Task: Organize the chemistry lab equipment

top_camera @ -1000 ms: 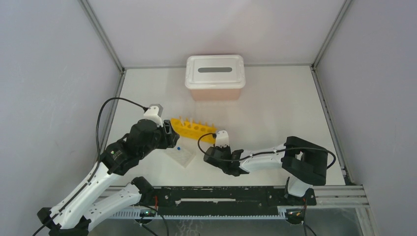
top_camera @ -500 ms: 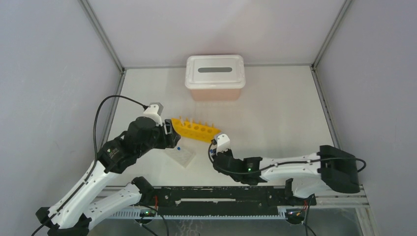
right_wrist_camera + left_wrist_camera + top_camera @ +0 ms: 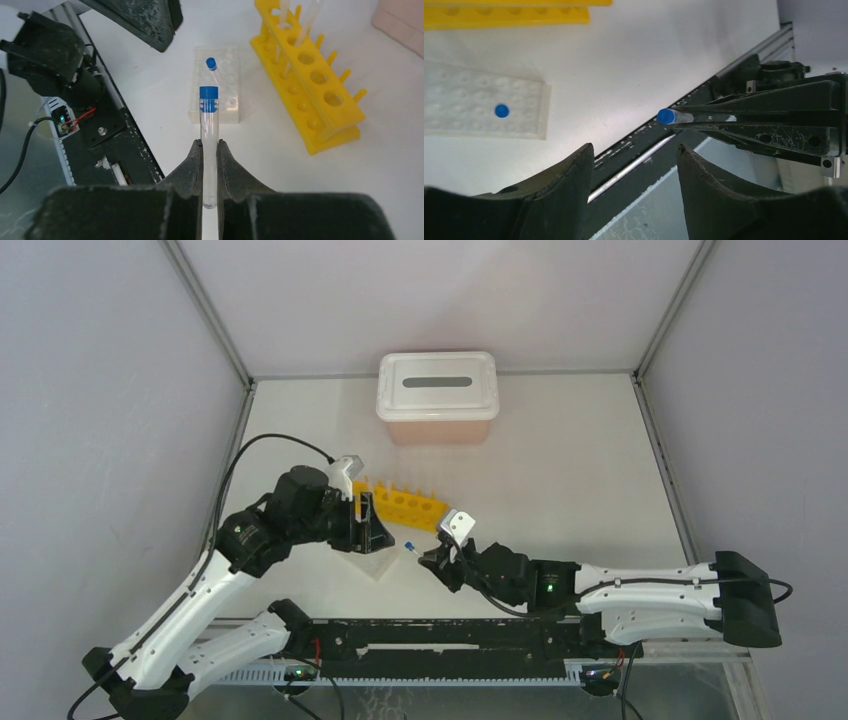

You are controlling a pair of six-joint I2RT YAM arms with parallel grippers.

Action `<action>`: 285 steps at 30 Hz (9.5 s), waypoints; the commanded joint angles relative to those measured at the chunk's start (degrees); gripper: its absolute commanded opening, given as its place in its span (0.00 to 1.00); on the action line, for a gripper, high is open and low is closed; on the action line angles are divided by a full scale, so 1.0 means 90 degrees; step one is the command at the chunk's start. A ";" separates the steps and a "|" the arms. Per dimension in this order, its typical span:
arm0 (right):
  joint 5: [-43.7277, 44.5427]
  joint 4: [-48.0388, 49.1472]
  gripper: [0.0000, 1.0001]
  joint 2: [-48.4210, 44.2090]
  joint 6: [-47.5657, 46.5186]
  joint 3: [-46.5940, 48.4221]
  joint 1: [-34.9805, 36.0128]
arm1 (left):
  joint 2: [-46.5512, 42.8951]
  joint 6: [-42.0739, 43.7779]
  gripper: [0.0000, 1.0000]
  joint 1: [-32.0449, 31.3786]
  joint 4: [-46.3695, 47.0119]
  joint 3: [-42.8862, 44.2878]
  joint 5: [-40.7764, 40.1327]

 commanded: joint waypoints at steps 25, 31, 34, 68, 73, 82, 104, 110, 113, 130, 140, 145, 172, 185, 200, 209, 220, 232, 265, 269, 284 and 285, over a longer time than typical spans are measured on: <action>-0.1105 0.0866 0.06 -0.0437 -0.1081 0.0056 0.0182 | 0.0269 -0.0367 0.60 0.0340 0.0943 -0.0437 0.2667; -0.1222 0.0976 0.07 -0.0337 -0.1096 0.0077 0.0122 | 0.0298 -0.0346 0.54 0.0345 0.0956 -0.0447 0.2781; -0.1301 0.1009 0.06 -0.0337 -0.1092 0.0077 0.0070 | 0.0288 -0.0335 0.53 0.0347 0.0955 -0.0483 0.2824; -0.1583 0.1188 0.05 -0.0142 -0.1018 0.0077 -0.0148 | 0.0234 -0.0237 0.23 0.0347 0.1125 -0.0769 0.3204; -0.1619 0.1216 0.06 -0.0104 -0.1018 0.0077 -0.0177 | 0.0182 -0.0237 0.18 0.0342 0.1139 -0.0761 0.3156; -0.1583 0.1169 0.28 -0.0119 -0.1038 0.0075 -0.0174 | 0.0132 -0.0265 0.16 0.0343 0.1151 -0.0721 0.2953; -0.1255 0.1015 0.51 -0.0511 -0.0945 -0.0206 -0.0179 | 0.0160 -0.0031 0.14 0.0404 0.0309 0.0124 0.0920; -0.0782 0.0868 0.51 -0.0682 -0.0794 -0.0323 -0.0175 | 0.0267 0.0270 0.13 0.0420 -0.0495 0.0809 -0.0357; -0.0520 0.0717 0.51 -0.0745 -0.0713 -0.0323 -0.0170 | 0.0415 0.0397 0.14 0.0421 -0.0866 0.1190 -0.0897; 0.0799 -0.0008 0.51 -0.0826 -0.0192 -0.0330 -0.0160 | 0.1236 0.0570 0.13 0.0437 -0.1346 0.1213 -0.2626; 0.0705 0.0156 0.51 -0.0752 -0.0093 -0.0497 -0.0297 | 0.1636 0.0613 0.12 0.0522 -0.1011 0.0693 -0.2654; 0.0593 0.0263 0.51 -0.0690 -0.0066 -0.0570 -0.0390 | 0.1754 0.0632 0.12 0.0566 -0.0803 0.0343 -0.2596; 0.0285 0.0512 0.51 -0.0642 0.0027 -0.0782 -0.0574 | 0.2299 0.0682 0.10 0.0961 0.0251 -0.0460 -0.2731; 0.0149 0.0587 0.51 -0.0523 0.0056 -0.0783 -0.0677 | 0.2489 0.0780 0.10 0.1153 0.0537 -0.0595 -0.2542; 0.0087 0.0631 0.51 -0.0522 0.0095 -0.0840 -0.0726 | 0.2594 0.0775 0.10 0.1162 0.0597 -0.0705 -0.2456; 0.0059 0.0651 0.51 -0.0527 0.0105 -0.0860 -0.0736 | 0.2647 0.0752 0.12 0.1161 0.0657 -0.0802 -0.2411; 0.0009 0.0709 0.51 -0.0514 0.0149 -0.0909 -0.0759 | 0.2646 0.0711 0.25 0.1162 0.0648 -0.0935 -0.2382; -0.0011 0.0702 0.51 -0.0503 0.0147 -0.0902 -0.0817 | 0.2457 0.0638 0.45 0.1162 0.0533 -0.0716 -0.2336; 0.0835 -0.0327 0.56 0.0597 0.0307 0.1281 -0.6180 | 0.0858 0.0831 1.00 0.3617 0.4326 0.0185 -0.5781; 0.0522 -0.0581 0.57 0.0638 0.0624 0.1188 -0.6754 | 0.1193 0.1133 1.00 0.4282 0.5326 -0.0453 -0.5491; 0.0245 -0.0382 0.65 0.0185 0.1347 0.0482 -0.7283 | 0.1469 0.2545 1.00 0.4965 0.7750 -0.2038 -0.4811; 0.0274 -0.0400 0.65 0.0151 0.1357 0.0448 -0.7283 | 0.1509 0.2560 1.00 0.4976 0.7773 -0.2063 -0.4837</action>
